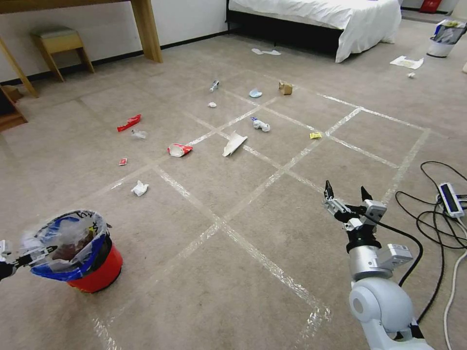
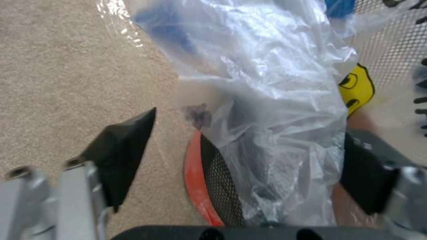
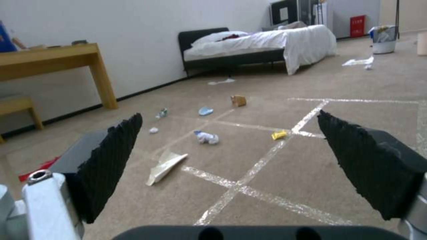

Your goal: Pick up the trash bin and place the garbage on the floor into it.

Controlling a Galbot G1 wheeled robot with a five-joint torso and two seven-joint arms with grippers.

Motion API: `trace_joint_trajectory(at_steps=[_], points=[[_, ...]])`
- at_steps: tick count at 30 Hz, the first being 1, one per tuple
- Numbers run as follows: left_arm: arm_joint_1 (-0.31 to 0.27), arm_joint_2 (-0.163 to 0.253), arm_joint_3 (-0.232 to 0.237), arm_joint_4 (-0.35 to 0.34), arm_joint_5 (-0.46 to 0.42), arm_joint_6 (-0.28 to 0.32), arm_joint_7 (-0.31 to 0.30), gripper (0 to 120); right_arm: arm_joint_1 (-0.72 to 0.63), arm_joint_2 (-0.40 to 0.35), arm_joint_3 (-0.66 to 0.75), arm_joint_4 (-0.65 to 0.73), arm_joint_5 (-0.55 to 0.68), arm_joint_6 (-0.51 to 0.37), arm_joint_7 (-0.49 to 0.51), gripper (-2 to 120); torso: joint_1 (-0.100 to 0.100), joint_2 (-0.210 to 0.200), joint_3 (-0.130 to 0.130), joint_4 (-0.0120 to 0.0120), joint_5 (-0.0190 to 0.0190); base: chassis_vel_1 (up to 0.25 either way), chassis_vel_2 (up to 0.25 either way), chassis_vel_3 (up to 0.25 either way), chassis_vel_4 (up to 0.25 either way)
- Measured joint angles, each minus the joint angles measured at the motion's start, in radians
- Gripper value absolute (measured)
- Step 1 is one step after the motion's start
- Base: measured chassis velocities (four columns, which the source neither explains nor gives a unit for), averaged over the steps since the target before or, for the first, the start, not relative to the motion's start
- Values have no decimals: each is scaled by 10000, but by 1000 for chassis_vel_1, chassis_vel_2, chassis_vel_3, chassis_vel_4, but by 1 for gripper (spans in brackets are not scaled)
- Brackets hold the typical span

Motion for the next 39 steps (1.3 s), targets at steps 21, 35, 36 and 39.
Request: trace_joint_trajectory(at_steps=[21, 35, 36, 39], points=[[456, 235, -61, -279, -177, 28, 48, 11, -33, 53, -6, 198, 14, -76, 53, 100, 0, 0, 3, -6, -16, 0, 0, 0, 0], [1324, 251, -928, -2237, -1542, 302, -1365, 0, -85, -179, 60, 358, 420, -170, 216, 100, 0, 0, 1, -4, -9, 0, 0, 0, 0], [1324, 251, -928, -2237, -1542, 302, -1365, 0, -85, -179, 60, 358, 420, -170, 216, 100, 0, 0, 1, -4, -9, 0, 0, 0, 0], [1651, 319, -1164, -2822, -2093, 407, -2111, 0, -54, -252, 89, 393, 573, -208, 250, 100, 0, 0, 1, -3, -7, 0, 0, 0, 0]])
